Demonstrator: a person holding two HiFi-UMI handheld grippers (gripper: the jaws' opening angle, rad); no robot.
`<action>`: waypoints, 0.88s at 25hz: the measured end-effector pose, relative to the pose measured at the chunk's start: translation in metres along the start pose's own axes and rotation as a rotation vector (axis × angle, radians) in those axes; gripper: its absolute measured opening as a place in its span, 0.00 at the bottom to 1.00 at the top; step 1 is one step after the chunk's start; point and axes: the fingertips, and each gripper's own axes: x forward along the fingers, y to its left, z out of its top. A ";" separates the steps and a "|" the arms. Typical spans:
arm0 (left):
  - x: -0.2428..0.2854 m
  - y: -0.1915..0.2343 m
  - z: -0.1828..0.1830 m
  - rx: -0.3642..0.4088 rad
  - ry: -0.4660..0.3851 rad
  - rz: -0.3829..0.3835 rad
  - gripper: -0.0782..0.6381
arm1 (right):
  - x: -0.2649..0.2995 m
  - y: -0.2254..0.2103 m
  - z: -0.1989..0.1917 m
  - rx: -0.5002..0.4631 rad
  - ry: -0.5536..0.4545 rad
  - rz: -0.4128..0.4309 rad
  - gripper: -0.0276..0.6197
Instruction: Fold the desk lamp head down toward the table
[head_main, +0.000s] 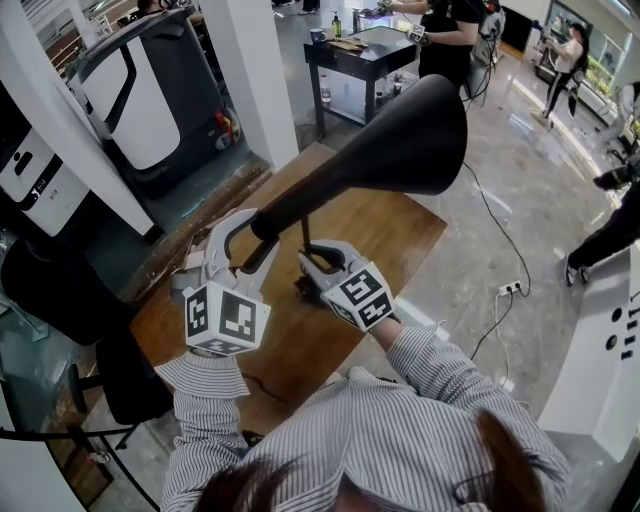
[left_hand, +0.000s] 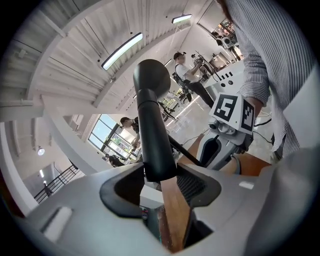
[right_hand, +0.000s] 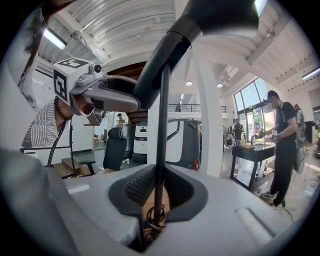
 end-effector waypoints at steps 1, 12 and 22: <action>-0.001 0.001 0.000 0.011 0.000 0.006 0.41 | 0.000 -0.001 0.000 0.004 -0.001 -0.001 0.13; -0.026 0.030 0.009 0.124 0.020 0.094 0.39 | -0.003 -0.001 0.001 0.013 -0.003 -0.021 0.12; -0.035 0.046 0.023 0.286 0.042 0.078 0.39 | -0.001 0.000 0.000 0.014 0.003 -0.043 0.12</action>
